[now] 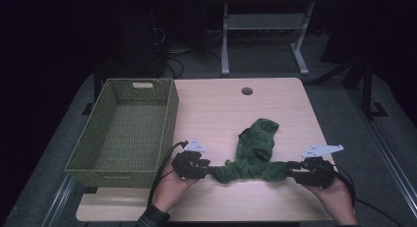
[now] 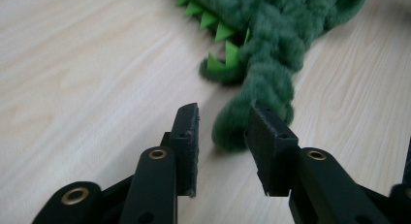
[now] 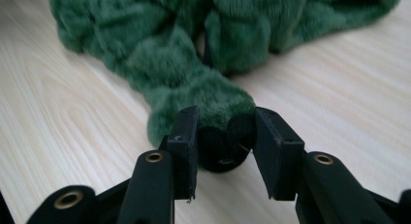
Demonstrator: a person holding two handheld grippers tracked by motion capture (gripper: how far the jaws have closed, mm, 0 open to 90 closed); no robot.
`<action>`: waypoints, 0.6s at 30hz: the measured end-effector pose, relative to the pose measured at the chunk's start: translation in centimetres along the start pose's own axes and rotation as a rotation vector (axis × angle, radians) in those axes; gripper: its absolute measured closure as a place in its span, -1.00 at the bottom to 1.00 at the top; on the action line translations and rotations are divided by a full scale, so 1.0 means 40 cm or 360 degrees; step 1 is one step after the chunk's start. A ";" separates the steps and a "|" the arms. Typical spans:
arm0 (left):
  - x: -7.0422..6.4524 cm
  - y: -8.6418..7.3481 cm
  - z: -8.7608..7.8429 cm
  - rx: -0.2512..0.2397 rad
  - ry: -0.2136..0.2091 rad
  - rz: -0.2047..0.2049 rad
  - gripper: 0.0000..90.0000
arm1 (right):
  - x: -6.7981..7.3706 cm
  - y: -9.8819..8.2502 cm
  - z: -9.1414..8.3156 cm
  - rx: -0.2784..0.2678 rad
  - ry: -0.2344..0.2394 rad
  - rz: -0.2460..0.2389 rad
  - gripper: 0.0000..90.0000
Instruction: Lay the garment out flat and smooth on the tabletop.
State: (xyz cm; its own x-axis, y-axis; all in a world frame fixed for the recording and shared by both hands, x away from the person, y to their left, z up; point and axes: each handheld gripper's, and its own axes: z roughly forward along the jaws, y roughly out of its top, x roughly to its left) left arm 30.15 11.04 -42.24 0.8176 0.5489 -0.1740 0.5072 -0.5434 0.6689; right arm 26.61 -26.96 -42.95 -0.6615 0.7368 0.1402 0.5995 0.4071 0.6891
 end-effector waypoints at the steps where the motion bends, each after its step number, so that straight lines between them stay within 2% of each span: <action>1: 0.000 0.008 0.002 -0.0001 0.0001 0.0008 0.37 | 0.000 0.011 0.001 -0.0014 0.0000 -0.0015 0.35; 7: 0.008 0.091 0.023 -0.0050 -0.0017 0.0073 0.26 | -0.005 0.054 0.009 -0.0062 -0.0028 -0.0021 0.26; 12: 0.022 0.169 0.049 -0.0083 -0.0028 0.0138 0.22 | -0.020 0.082 0.004 -0.0109 -0.0036 0.0010 0.23; 15: 0.034 0.211 0.067 -0.0083 -0.0030 0.0192 0.18 | -0.019 0.087 0.017 -0.0092 -0.0024 0.0013 0.23; 17: 0.042 0.238 0.084 -0.0090 -0.0055 0.0218 0.16 | -0.015 0.086 0.035 -0.0067 -0.0018 0.0003 0.23; 18: 0.044 0.249 0.092 -0.0091 -0.0063 0.0215 0.16 | -0.013 0.084 0.043 -0.0051 -0.0008 0.0000 0.23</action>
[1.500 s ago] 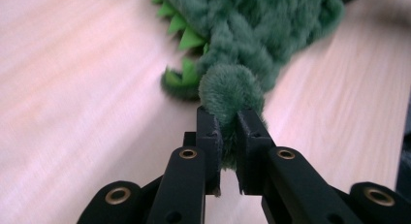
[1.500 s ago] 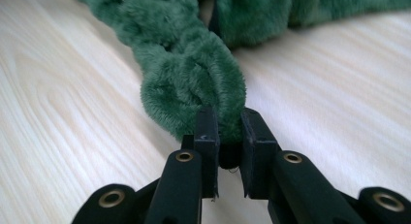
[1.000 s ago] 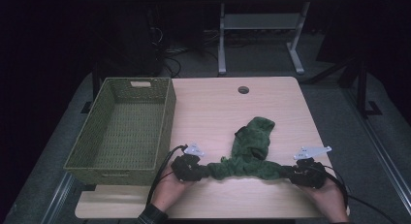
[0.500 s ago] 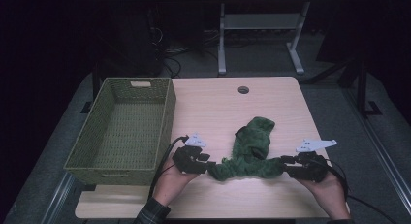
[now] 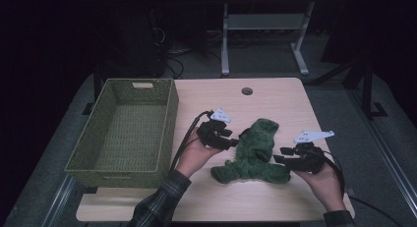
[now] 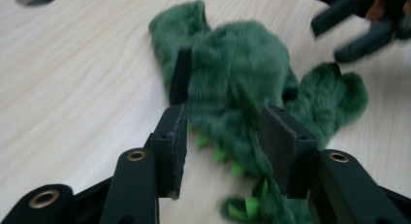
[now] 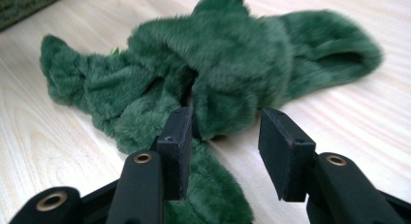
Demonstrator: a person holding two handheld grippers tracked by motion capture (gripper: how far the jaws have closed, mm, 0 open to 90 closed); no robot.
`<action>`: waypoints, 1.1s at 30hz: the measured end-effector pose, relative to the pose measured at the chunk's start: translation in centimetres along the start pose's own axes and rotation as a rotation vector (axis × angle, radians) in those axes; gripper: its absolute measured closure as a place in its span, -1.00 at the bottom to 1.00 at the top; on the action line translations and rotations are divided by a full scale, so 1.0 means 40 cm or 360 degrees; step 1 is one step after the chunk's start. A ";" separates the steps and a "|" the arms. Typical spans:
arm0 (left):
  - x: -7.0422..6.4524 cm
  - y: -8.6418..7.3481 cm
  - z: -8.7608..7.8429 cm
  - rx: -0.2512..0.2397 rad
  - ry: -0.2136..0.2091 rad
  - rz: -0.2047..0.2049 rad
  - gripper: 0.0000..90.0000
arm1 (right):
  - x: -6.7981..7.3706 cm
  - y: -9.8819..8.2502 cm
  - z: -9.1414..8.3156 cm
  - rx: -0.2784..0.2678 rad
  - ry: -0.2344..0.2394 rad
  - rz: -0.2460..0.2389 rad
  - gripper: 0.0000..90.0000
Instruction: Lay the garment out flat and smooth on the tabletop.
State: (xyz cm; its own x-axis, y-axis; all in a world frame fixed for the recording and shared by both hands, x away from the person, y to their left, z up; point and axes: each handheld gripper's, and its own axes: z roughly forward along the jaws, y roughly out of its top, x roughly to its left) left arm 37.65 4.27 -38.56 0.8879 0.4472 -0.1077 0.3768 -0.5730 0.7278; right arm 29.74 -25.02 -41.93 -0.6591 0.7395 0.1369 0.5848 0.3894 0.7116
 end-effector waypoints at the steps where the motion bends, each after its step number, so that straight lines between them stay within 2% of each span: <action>1: 0.010 0.014 0.014 0.0015 -0.0009 0.0011 0.16 | 0.002 -0.001 0.006 0.0011 0.0004 -0.0005 0.22; 5: 0.040 0.044 0.062 0.0010 -0.0068 -0.0019 0.10 | 0.009 -0.002 0.017 0.0034 0.0014 -0.0019 0.21; 6: 0.047 0.047 0.070 0.0012 -0.0077 -0.0013 0.10 | 0.010 -0.002 0.019 0.0037 0.0017 -0.0021 0.20; 8: 0.061 0.052 0.096 -0.0003 -0.0114 -0.0052 0.09 | 0.010 -0.007 0.021 0.0040 0.0018 -0.0021 0.20; 9: 0.067 0.053 0.105 0.0005 -0.0126 -0.0049 0.09 | 0.009 -0.011 0.023 0.0048 0.0027 -0.0004 0.19; 11: 0.071 0.052 0.125 0.0009 -0.0147 -0.0076 0.08 | 0.009 -0.018 0.028 0.0062 0.0026 0.0017 0.17; 13: 0.071 0.050 0.143 0.0042 -0.0159 -0.0051 0.05 | 0.007 -0.022 0.033 0.0070 0.0026 0.0028 0.14; 15: 0.068 0.046 0.164 0.0054 -0.0164 -0.0065 0.05 | 0.007 -0.023 0.038 0.0084 0.0028 0.0034 0.12; 18: 0.070 0.039 0.185 0.0114 -0.0175 -0.0053 0.11 | 0.006 -0.023 0.043 0.0088 0.0020 0.0048 0.10; 21: 0.072 0.032 0.198 0.0159 -0.0178 -0.0017 0.48 | 0.004 -0.023 0.049 0.0106 0.0022 0.0063 0.09; 23: 0.073 0.027 0.198 0.0166 -0.0180 -0.0007 0.80 | 0.003 -0.023 0.054 0.0115 0.0020 0.0060 0.09; 24: 0.074 0.025 0.194 0.0149 -0.0181 -0.0020 0.84 | 0.002 -0.023 0.056 0.0109 0.0018 0.0063 0.09; 26: 0.077 0.026 0.179 0.0112 -0.0172 -0.0029 0.87 | 0.000 -0.022 0.059 0.0114 0.0013 0.0070 0.09; 28: 0.082 0.029 0.160 0.0090 -0.0160 -0.0010 0.88 | -0.001 -0.020 0.063 0.0105 0.0009 0.0084 0.09; 30: 0.082 0.031 0.140 0.0033 -0.0140 -0.0033 0.88 | -0.006 -0.016 0.070 0.0108 0.0008 0.0085 0.09; 32: 0.085 0.033 0.127 0.0026 -0.0128 -0.0021 0.88 | -0.006 -0.014 0.078 0.0116 0.0011 0.0101 0.09; 33: 0.085 0.033 0.124 0.0013 -0.0119 -0.0036 0.88 | -0.009 -0.014 0.084 0.0124 0.0018 0.0099 0.08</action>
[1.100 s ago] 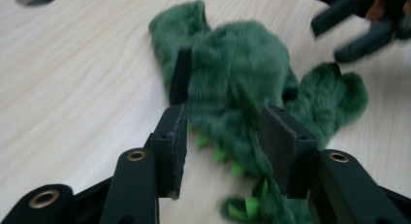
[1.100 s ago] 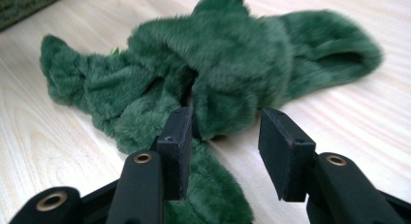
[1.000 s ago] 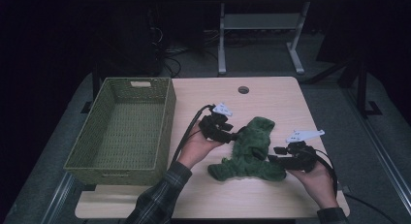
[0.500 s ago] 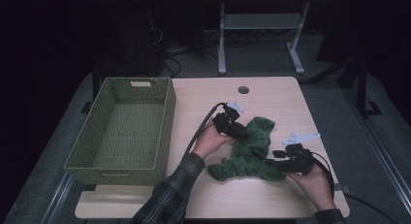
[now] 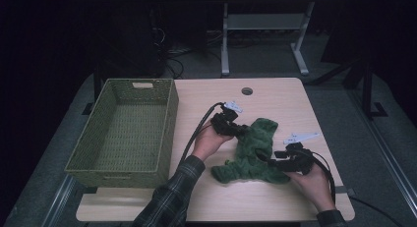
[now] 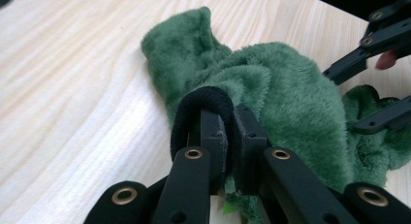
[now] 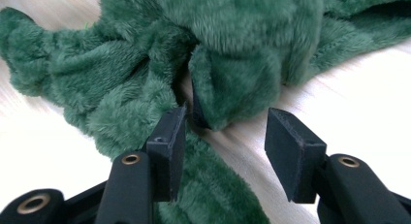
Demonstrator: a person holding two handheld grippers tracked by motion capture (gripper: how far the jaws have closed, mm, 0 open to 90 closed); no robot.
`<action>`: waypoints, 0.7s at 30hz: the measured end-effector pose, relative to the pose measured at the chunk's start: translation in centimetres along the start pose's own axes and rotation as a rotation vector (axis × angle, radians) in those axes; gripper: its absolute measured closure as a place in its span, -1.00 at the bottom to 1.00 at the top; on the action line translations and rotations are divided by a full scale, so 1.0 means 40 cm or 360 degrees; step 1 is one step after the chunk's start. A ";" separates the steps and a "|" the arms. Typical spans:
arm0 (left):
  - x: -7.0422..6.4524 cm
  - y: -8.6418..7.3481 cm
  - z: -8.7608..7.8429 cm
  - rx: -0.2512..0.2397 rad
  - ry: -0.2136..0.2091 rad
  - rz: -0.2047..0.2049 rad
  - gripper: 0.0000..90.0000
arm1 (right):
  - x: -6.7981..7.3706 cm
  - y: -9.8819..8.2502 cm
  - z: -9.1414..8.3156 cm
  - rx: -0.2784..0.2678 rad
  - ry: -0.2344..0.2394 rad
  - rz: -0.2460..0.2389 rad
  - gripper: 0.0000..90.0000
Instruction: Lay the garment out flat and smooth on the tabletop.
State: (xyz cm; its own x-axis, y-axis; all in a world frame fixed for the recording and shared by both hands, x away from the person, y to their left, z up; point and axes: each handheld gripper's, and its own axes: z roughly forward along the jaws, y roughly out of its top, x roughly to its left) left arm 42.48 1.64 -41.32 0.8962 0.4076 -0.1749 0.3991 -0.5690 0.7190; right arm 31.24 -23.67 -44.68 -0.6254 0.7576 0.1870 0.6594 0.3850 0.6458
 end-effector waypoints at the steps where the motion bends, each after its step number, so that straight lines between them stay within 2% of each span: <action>1: 0.001 0.000 -0.003 0.0001 0.0001 -0.0002 0.88 | -0.001 0.001 0.005 0.0006 0.0011 0.0013 0.07; 4: 0.003 -0.002 -0.008 -0.0003 0.0004 0.0001 0.88 | -0.002 0.006 0.020 0.0032 0.0017 0.0029 0.04; 6: 0.003 -0.004 -0.011 -0.0008 0.0002 0.0007 0.88 | -0.008 0.008 0.030 0.0028 0.0015 0.0049 0.12; 10: 0.004 -0.010 -0.025 -0.0026 0.0013 0.0013 0.88 | -0.014 0.013 0.041 0.0027 -0.0042 0.0037 0.65; 12: 0.004 -0.018 -0.038 -0.0043 0.0020 -0.0018 0.88 | -0.017 0.014 0.034 0.0007 -0.0067 0.0018 0.79; 16: -0.002 -0.042 -0.074 -0.0077 0.0038 -0.0039 0.88 | -0.027 0.019 0.010 -0.0085 -0.0093 0.0002 0.86; 21: -0.009 -0.072 -0.118 -0.0105 0.0080 -0.0050 0.88 | -0.031 0.052 -0.034 -0.0165 -0.0120 -0.0040 0.87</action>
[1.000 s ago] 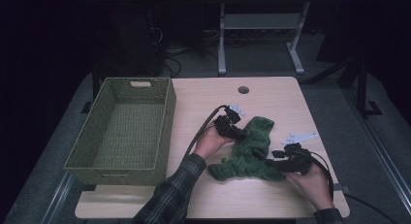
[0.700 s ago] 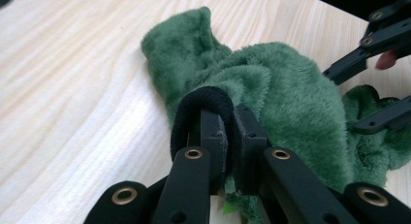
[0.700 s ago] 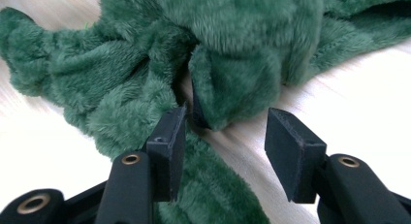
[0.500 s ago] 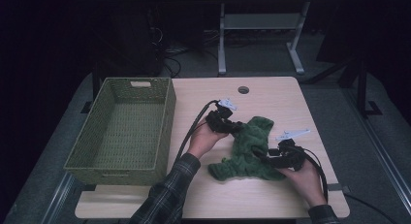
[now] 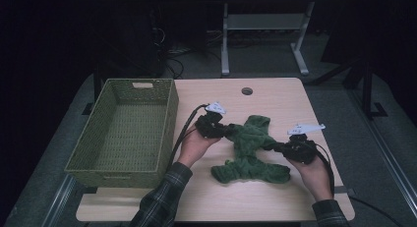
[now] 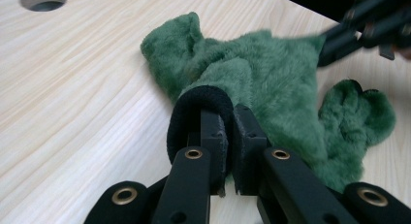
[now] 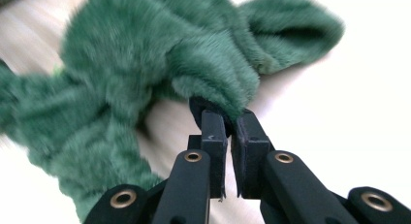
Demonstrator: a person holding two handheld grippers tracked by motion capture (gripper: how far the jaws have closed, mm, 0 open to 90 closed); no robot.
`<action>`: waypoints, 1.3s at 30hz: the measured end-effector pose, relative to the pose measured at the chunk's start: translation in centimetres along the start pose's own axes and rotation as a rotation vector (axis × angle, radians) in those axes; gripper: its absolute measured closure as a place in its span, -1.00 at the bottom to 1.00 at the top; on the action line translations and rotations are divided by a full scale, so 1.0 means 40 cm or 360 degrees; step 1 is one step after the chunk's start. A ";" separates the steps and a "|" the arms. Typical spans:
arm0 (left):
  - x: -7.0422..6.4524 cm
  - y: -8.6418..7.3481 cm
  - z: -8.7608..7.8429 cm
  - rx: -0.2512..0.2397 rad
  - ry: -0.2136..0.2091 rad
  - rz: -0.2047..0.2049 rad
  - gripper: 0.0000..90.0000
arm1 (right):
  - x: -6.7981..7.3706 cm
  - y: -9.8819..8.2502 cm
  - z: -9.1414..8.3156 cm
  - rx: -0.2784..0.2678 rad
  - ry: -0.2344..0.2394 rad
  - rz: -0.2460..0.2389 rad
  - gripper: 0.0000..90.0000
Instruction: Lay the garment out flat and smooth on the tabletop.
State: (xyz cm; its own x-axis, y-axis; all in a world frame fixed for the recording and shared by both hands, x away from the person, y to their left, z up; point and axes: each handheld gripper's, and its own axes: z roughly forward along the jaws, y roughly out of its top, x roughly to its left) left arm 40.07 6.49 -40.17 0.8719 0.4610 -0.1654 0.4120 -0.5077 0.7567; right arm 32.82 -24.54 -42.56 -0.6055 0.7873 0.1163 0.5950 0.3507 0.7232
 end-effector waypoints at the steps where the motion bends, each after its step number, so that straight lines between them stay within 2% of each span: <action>1: 0.000 -0.008 -0.011 -0.0009 0.0011 -0.0012 0.89 | 0.000 0.007 -0.004 -0.0007 -0.0002 -0.0011 0.87; 4: -0.002 -0.028 -0.027 0.0005 0.0047 -0.0033 0.89 | 0.001 0.031 -0.011 -0.0022 0.0006 -0.0060 0.87; 7: -0.005 -0.053 -0.028 0.0068 0.0103 -0.0060 0.89 | 0.001 0.047 0.005 -0.0005 0.0032 -0.0093 0.87; 9: -0.005 -0.070 -0.023 0.0101 0.0122 -0.0082 0.89 | 0.001 0.050 0.020 0.0019 0.0056 -0.0090 0.87; 12: -0.003 -0.097 -0.008 0.0177 0.0130 -0.0099 0.89 | -0.005 0.045 0.053 0.0091 0.0087 -0.0090 0.87; 15: 0.001 -0.120 0.012 0.0233 0.0128 -0.0113 0.89 | -0.014 0.040 0.078 0.0124 0.0102 -0.0106 0.87; 16: 0.000 -0.129 0.023 0.0237 0.0129 -0.0134 0.89 | -0.015 0.039 0.085 0.0143 0.0105 -0.0102 0.87; 18: 0.003 -0.143 0.037 0.0271 0.0120 -0.0126 0.89 | -0.018 0.035 0.100 0.0184 0.0114 -0.0089 0.87; 19: 0.000 -0.149 0.044 0.0261 0.0119 -0.0146 0.89 | -0.020 0.031 0.110 0.0202 0.0112 -0.0091 0.87; 20: 0.002 -0.152 0.045 0.0285 0.0108 -0.0121 0.89 | -0.022 0.028 0.118 0.0215 0.0112 -0.0089 0.87; 21: 0.000 -0.154 0.048 0.0270 0.0113 -0.0138 0.89 | -0.023 0.025 0.124 0.0236 0.0109 -0.0091 0.87; 23: -0.003 -0.155 0.047 0.0251 0.0114 -0.0150 0.88 | -0.024 0.021 0.130 0.0250 0.0116 -0.0087 0.86; 24: 0.000 -0.153 0.043 0.0263 0.0111 -0.0130 0.86 | -0.023 0.021 0.131 0.0250 0.0123 -0.0081 0.82; 26: -0.005 -0.149 0.036 0.0221 0.0130 -0.0152 0.68 | -0.023 0.024 0.125 0.0227 0.0128 -0.0079 0.67; 27: -0.005 -0.144 0.026 0.0236 0.0127 -0.0125 0.56 | -0.021 0.027 0.118 0.0221 0.0134 -0.0070 0.60; 28: -0.009 -0.140 0.021 0.0206 0.0132 -0.0139 0.47 | -0.020 0.030 0.110 0.0209 0.0127 -0.0078 0.50; 31: -0.020 -0.117 -0.011 0.0173 0.0129 -0.0097 0.31 | -0.020 0.040 0.079 0.0169 0.0115 -0.0055 0.35; 35: -0.031 -0.083 -0.037 0.0140 0.0147 -0.0057 0.17 | -0.023 0.059 0.040 0.0126 0.0114 -0.0049 0.25; 39: -0.029 -0.044 -0.050 0.0100 0.0165 -0.0056 0.11 | -0.028 0.093 0.010 0.0075 0.0101 -0.0045 0.22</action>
State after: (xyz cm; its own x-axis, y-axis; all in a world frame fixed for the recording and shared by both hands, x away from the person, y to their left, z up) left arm 37.79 8.29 -40.05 0.8258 0.5505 -0.1224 0.4606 -0.5331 0.7097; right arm 35.92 -23.91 -40.30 -0.6537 0.7437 0.1401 0.6004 0.3970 0.6942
